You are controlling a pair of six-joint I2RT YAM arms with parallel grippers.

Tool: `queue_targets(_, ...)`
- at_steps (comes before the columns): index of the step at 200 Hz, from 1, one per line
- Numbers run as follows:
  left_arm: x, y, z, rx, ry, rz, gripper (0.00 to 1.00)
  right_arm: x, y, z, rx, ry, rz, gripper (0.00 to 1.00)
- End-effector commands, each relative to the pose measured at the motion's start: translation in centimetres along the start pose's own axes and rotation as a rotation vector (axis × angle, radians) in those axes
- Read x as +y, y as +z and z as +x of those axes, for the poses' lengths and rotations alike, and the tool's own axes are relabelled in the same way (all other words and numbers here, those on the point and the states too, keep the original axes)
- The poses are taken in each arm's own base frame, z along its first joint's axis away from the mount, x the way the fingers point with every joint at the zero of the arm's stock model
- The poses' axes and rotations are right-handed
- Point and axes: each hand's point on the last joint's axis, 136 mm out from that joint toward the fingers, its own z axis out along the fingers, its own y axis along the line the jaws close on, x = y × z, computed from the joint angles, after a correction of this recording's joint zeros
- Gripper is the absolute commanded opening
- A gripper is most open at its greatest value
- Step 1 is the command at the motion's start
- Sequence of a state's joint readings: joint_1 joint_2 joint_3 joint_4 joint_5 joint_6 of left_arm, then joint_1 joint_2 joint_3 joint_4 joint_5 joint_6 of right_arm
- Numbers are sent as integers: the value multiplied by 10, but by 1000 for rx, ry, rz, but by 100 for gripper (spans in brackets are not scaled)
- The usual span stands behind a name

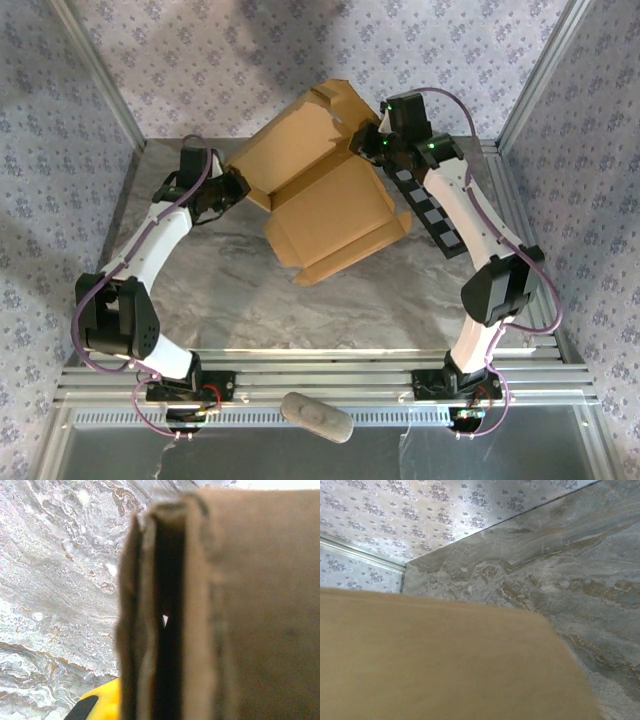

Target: Fold the paper box

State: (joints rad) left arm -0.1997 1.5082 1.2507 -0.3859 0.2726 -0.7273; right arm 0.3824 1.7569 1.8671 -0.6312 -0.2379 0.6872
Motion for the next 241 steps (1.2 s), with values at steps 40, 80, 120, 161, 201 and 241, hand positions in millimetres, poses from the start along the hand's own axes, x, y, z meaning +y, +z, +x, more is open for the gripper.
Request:
queue_targets(40,-15,-20,-9,9,39,-6,0,34,-100,-27,-155,-210,-143,49)
queue_targets(80,-7,-20,-11,42,84,-40,0,36,-159,-82,-316,-179,-285,47)
queue_targets(120,-10,-18,-12,67,167,-26,0,2,-136,-129,-352,-113,-243,32)
queue_targets(161,-10,-10,-19,72,193,-22,0,9,-81,-139,-208,-149,-379,24)
queue_targets(201,-8,-4,-23,74,189,-31,0,13,-78,-113,-159,-159,-339,25)
queue_targets(241,-5,-5,-25,82,217,-63,0,15,-122,-94,-361,-401,-211,43)
